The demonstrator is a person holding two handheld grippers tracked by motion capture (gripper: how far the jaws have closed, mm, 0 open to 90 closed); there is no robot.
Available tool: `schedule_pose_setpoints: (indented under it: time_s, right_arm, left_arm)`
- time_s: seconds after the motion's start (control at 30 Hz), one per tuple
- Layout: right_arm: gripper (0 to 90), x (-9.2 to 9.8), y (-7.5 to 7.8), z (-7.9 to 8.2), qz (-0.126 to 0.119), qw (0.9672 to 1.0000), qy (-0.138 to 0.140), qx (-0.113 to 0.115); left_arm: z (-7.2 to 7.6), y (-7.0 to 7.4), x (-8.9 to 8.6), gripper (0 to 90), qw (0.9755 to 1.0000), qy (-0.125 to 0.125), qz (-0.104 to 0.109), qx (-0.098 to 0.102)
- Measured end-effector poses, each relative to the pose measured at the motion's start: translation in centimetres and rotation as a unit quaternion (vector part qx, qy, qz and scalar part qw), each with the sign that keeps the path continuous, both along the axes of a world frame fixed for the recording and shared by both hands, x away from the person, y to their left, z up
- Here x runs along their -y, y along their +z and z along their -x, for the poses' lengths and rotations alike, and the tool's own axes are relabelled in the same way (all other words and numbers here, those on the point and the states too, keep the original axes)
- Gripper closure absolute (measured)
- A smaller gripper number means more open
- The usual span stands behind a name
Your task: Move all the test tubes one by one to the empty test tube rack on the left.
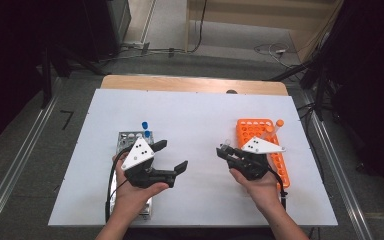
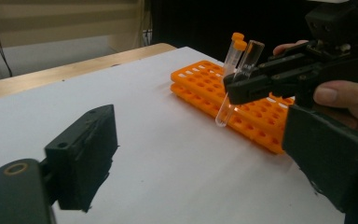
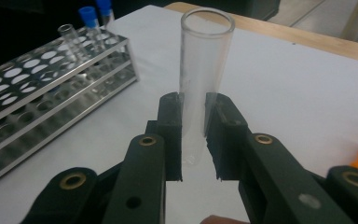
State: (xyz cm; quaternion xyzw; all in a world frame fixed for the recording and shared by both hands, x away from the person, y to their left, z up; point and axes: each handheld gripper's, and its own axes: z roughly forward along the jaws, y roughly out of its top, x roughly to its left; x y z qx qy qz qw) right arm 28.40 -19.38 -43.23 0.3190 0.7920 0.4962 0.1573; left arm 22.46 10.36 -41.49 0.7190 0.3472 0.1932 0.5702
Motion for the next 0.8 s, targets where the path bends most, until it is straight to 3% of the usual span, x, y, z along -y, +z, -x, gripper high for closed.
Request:
schedule_pose_setpoints:
  time_s: [0.43,0.8]
  right_arm:
    - [73.8,-3.0,-0.4,2.1,0.01,0.9979,0.064,-0.008]
    - [73.8,-4.9,-0.6,3.4,0.017,0.9943,0.104,-0.01]
  left_arm:
    - [0.3,-0.2,1.6,43.6,0.9985,-0.054,-0.002,0.0]
    - [0.5,-0.6,2.7,60.0,0.9958,-0.091,-0.008,-0.003]
